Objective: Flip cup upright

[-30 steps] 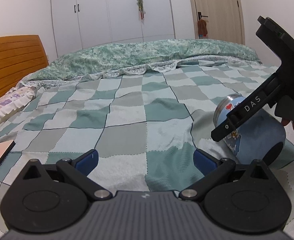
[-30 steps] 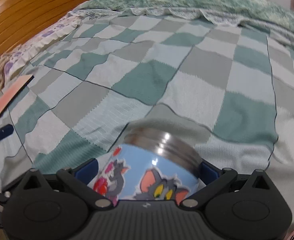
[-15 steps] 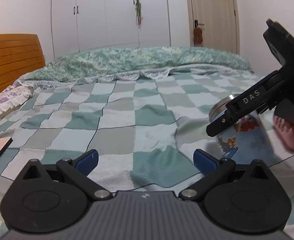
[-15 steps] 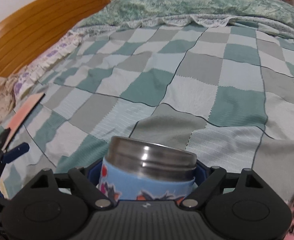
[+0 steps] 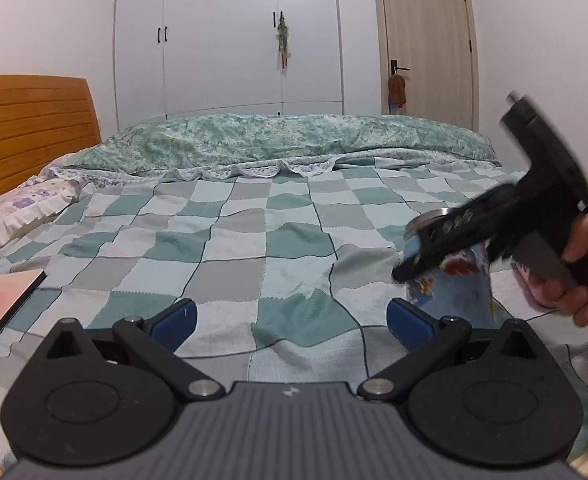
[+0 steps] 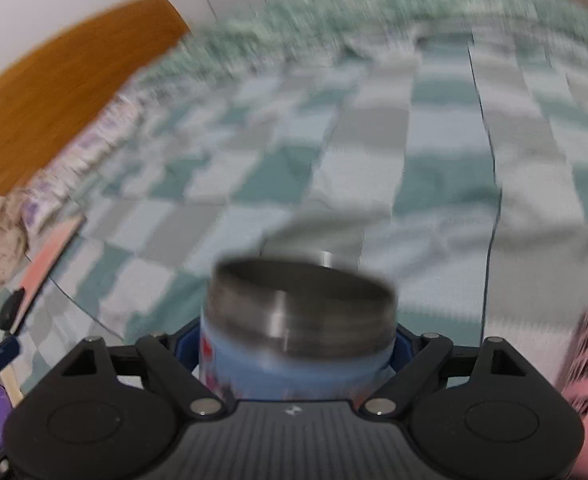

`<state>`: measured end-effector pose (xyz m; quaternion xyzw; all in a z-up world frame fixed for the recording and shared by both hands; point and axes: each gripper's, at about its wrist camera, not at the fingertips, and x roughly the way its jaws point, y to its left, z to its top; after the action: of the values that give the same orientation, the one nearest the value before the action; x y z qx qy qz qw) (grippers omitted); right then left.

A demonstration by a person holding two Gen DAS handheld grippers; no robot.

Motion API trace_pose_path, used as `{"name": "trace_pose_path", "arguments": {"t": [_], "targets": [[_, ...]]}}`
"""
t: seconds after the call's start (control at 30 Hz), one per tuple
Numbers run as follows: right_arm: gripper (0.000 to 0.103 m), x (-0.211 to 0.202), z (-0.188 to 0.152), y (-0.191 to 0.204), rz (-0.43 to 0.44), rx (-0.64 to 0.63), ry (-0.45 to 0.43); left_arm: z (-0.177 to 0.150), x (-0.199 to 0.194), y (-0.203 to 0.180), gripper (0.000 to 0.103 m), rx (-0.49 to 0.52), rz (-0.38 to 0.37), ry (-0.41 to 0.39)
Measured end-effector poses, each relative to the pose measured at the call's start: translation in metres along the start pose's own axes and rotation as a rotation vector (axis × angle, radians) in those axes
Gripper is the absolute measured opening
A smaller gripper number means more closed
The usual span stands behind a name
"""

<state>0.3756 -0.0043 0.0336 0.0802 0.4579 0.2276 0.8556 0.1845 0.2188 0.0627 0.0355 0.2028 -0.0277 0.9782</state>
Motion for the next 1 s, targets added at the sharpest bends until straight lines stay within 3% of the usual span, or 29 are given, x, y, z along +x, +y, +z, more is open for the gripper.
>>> {"name": "trace_pose_path", "arguments": {"t": [0.03, 0.27, 0.53, 0.73, 0.9, 1.0], "targets": [[0.087, 0.006, -0.003, -0.001, -0.003, 0.015, 0.028, -0.001, -0.003, 0.000, 0.103, -0.002, 0.001, 0.001], [0.085, -0.003, -0.018, -0.005, 0.027, 0.063, -0.017, -0.001, -0.016, -0.003, 0.103, 0.005, 0.013, 0.001], [0.085, -0.084, -0.043, -0.006, 0.141, 0.074, -0.050, 0.000, -0.051, -0.016, 0.103, -0.006, -0.013, -0.036], [0.085, -0.127, -0.092, -0.023, 0.129, 0.065, 0.031, -0.009, -0.079, -0.042, 0.103, 0.006, -0.043, -0.032], [0.085, -0.113, -0.126, -0.046, 0.067, 0.122, 0.144, -0.022, -0.097, -0.067, 0.103, 0.006, -0.073, -0.014], [0.085, -0.107, -0.128, -0.053, 0.074, 0.158, 0.120, -0.029, -0.109, -0.079, 0.103, 0.002, -0.074, -0.006]]}}
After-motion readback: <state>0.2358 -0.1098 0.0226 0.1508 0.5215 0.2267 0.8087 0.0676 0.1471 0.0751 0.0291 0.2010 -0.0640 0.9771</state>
